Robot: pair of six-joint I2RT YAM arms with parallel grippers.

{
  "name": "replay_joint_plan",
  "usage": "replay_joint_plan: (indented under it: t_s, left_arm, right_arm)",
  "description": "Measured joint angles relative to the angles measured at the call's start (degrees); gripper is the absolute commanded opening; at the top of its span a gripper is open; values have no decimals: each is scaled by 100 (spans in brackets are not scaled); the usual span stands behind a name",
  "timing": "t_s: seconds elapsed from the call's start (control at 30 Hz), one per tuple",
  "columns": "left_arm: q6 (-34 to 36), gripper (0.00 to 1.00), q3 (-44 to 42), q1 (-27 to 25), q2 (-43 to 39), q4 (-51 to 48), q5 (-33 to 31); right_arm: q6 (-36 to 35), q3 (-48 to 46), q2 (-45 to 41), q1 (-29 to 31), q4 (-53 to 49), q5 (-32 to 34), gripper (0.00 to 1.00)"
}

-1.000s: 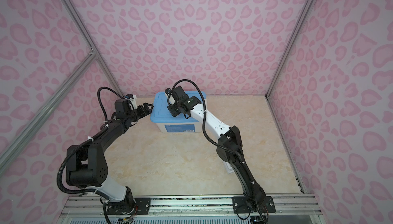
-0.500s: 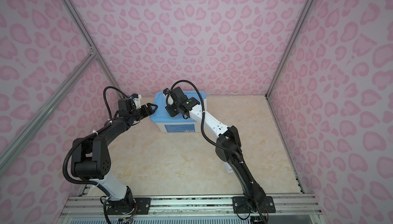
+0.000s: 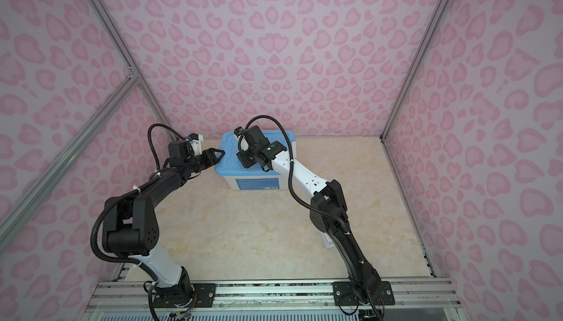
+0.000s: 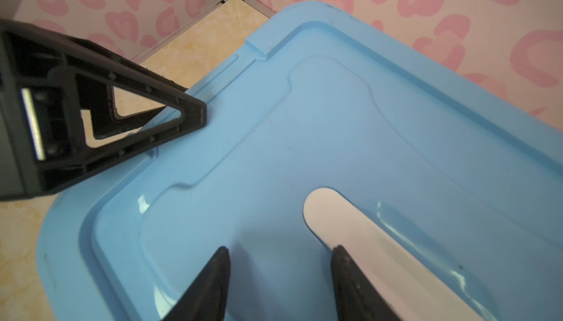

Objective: Organize the chemistry lab equipment

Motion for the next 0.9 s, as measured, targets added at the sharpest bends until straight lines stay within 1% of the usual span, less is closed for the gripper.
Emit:
replay_joint_plan:
  t_s: [0.17,0.3,0.63,0.9]
  left_arm:
    - [37,49,-2,0,-87,-39,-105]
    - [142,46,7,0,-170,-105,-192]
    - [297,44,63,-55,-317,-323,-258]
    - [409,44,238,-238,-374,-369,-195]
  right_arm:
    - [44,-28,0,2,52,-7,55]
    - [90,-57,0,2,92,-20,55]
    - [133,-98,0,4,166,-26,54]
    - [153,-164,-2,4,258,-48,55]
